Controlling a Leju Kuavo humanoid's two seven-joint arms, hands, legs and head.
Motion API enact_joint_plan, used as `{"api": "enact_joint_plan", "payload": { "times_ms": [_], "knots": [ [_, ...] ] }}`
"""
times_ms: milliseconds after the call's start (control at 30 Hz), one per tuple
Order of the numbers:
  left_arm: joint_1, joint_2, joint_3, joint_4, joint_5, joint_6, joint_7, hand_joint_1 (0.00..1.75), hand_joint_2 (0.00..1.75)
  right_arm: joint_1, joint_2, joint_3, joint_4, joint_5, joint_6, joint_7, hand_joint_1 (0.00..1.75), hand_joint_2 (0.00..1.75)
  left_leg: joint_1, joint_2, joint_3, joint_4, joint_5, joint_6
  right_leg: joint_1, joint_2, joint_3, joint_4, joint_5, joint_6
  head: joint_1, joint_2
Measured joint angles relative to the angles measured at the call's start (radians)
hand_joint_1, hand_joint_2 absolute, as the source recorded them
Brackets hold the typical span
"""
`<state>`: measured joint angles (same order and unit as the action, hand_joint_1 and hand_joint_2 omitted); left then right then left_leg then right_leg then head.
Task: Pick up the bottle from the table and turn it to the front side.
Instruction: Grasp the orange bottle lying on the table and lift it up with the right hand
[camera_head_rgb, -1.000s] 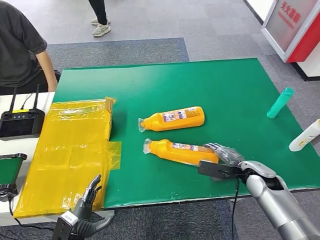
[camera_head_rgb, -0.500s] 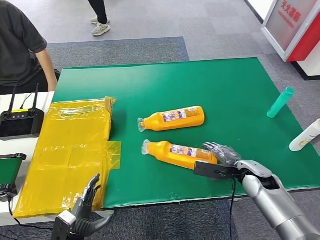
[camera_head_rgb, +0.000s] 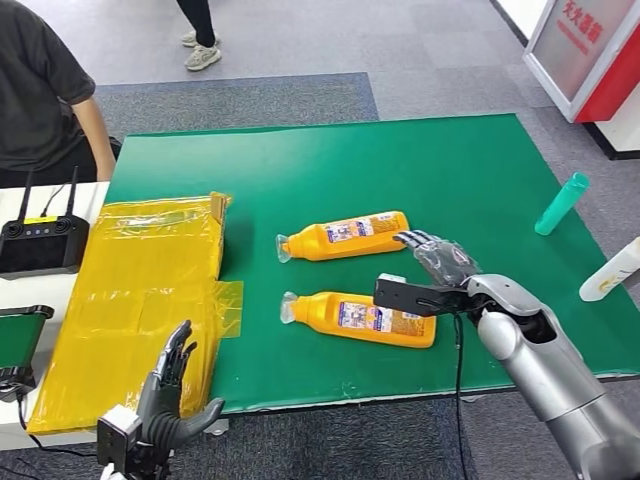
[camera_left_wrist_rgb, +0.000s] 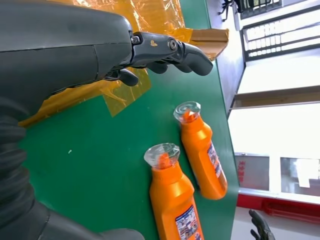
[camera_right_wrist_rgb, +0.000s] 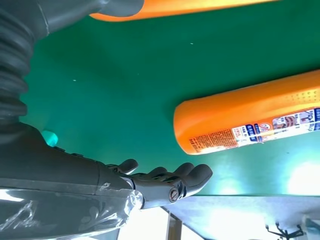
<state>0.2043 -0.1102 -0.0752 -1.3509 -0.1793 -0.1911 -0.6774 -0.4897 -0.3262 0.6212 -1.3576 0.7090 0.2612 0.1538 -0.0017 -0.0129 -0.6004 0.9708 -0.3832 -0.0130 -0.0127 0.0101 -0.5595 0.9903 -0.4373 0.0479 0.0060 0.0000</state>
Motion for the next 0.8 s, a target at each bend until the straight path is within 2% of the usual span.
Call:
{"api": "enact_joint_plan", "payload": {
  "times_ms": [467, 800],
  "knots": [
    [0.001, 0.001, -0.011, -0.002, 0.012, 0.012, 0.000, 0.00, 1.75, 0.003, 0.004, 0.006, -0.001, -0.037, 0.037, -0.013, 0.00, 1.75, 0.000, 0.000, 0.000, 0.000, 0.000, 0.000, 0.000, 0.000, 0.000, 0.000, 0.000, 0.000, 0.000, 0.000],
    [0.009, 0.001, -0.011, -0.010, 0.017, 0.012, 0.000, 0.00, 1.75, 0.043, -0.010, 0.016, -0.070, -0.061, 0.054, 0.013, 0.00, 1.75, 0.000, 0.000, 0.000, 0.000, 0.000, 0.000, 0.000, 0.000, -0.001, 0.000, 0.000, 0.000, 0.000, 0.000]
  ]
}}
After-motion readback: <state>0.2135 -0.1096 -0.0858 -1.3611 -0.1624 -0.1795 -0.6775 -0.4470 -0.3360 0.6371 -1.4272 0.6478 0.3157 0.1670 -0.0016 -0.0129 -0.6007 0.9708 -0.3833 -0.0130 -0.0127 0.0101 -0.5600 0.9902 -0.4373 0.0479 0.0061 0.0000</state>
